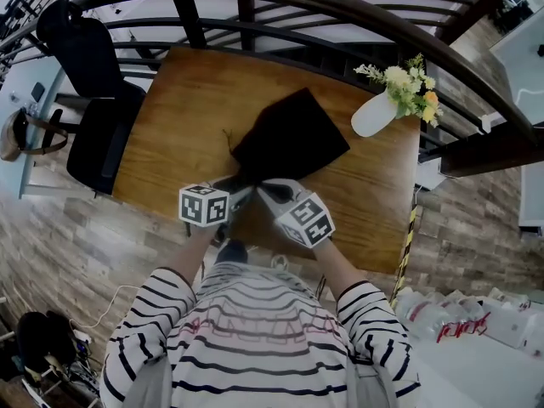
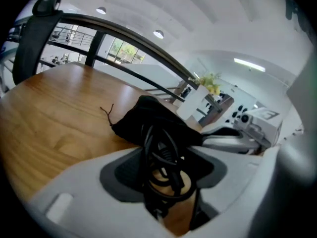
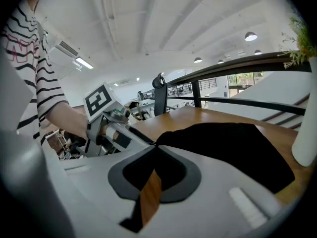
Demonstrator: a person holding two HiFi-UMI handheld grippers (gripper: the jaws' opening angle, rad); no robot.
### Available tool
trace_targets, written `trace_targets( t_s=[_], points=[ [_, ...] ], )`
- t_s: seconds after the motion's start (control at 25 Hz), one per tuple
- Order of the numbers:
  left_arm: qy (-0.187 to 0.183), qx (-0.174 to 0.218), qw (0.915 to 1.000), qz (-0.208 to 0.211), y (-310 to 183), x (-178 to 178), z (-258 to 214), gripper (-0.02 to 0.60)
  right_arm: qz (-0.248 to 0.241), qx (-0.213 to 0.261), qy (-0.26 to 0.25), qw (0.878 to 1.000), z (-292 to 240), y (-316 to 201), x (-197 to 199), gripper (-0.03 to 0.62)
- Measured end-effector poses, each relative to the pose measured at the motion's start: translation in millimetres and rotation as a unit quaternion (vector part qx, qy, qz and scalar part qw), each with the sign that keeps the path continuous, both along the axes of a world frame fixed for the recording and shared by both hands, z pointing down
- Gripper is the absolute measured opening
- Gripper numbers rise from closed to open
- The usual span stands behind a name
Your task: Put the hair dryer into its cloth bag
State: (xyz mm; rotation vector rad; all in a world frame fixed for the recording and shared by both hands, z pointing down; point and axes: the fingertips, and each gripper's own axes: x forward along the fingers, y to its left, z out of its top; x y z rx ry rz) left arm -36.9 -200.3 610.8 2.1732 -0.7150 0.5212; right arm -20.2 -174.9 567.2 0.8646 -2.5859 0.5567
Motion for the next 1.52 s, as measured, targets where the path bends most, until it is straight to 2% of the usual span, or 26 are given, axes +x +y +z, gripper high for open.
trace_targets(
  t_s=[0.16, 0.32, 0.64, 0.84, 1.0, 1.08, 1.24, 1.4, 1.52],
  points=[
    [0.007, 0.017, 0.9998, 0.013, -13, 16, 4, 0.256, -0.005, -0.001, -0.003, 1.000, -5, 0, 1, 0.011],
    [-0.003, 0.037, 0.9986, 0.036, -26, 30, 11, 0.256, -0.001, -0.008, -0.008, 1.000, -5, 1, 4, 0.011],
    [-0.017, 0.055, 0.9956, 0.074, -45, 53, 26, 0.258, 0.022, -0.018, -0.009, 1.000, 0, -3, 14, 0.011],
    [-0.032, 0.069, 0.9931, 0.089, -48, 59, 36, 0.262, 0.030, -0.022, -0.004, 0.999, 9, -6, 17, 0.011],
    [-0.051, 0.105, 0.9878, 0.104, -50, 53, 38, 0.273, 0.036, -0.023, 0.002, 0.999, 14, -8, 14, 0.012],
    [-0.052, 0.130, 0.9850, 0.101, -51, 48, 33, 0.275, 0.040, -0.022, 0.000, 0.999, 14, -9, 13, 0.012],
    [-0.051, 0.178, 0.9796, 0.079, -61, 25, 17, 0.319, 0.049, -0.021, -0.005, 0.999, 16, -19, 4, 0.012],
    [-0.060, 0.183, 0.9803, 0.045, -63, -4, 7, 0.331, 0.044, -0.020, 0.006, 0.999, 21, -27, -9, 0.012],
    [-0.061, 0.184, 0.9810, 0.018, -59, -23, 1, 0.334, 0.045, -0.021, 0.048, 0.998, 33, -29, -15, 0.014]
  ],
)
